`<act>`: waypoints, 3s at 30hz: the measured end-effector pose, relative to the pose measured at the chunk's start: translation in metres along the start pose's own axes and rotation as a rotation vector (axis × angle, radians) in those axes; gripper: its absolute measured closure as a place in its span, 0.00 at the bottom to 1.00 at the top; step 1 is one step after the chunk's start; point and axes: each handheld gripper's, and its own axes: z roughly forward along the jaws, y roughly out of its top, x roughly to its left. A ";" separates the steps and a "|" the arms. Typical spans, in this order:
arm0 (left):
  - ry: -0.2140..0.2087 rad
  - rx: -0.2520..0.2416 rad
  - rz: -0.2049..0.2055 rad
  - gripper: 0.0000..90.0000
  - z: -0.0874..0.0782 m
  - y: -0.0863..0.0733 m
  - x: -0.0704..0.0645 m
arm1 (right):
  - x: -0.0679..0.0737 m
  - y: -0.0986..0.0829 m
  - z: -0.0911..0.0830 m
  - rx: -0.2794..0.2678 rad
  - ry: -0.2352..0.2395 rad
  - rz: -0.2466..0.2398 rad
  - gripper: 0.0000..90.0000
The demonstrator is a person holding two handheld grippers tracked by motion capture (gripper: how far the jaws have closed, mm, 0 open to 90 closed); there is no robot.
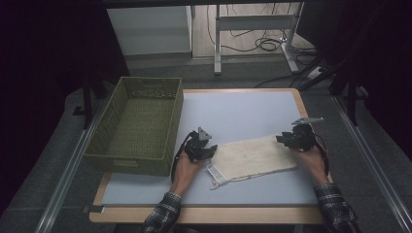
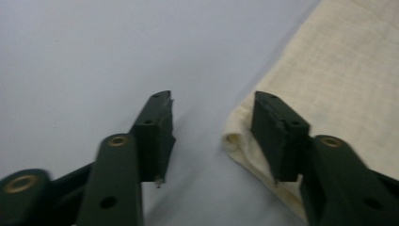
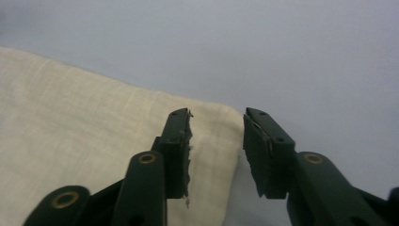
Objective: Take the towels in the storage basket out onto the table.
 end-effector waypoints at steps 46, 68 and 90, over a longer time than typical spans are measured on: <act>-0.044 0.025 -0.121 0.32 0.004 -0.001 0.015 | 0.131 -0.033 -0.010 0.049 0.237 -0.223 0.45; -0.040 0.018 -0.135 0.35 0.003 -0.002 0.016 | 0.223 -0.015 0.030 0.093 0.424 -0.303 0.59; -0.153 -0.002 -0.107 0.86 0.002 -0.002 0.017 | 0.240 -0.015 0.039 0.095 0.305 -0.367 0.95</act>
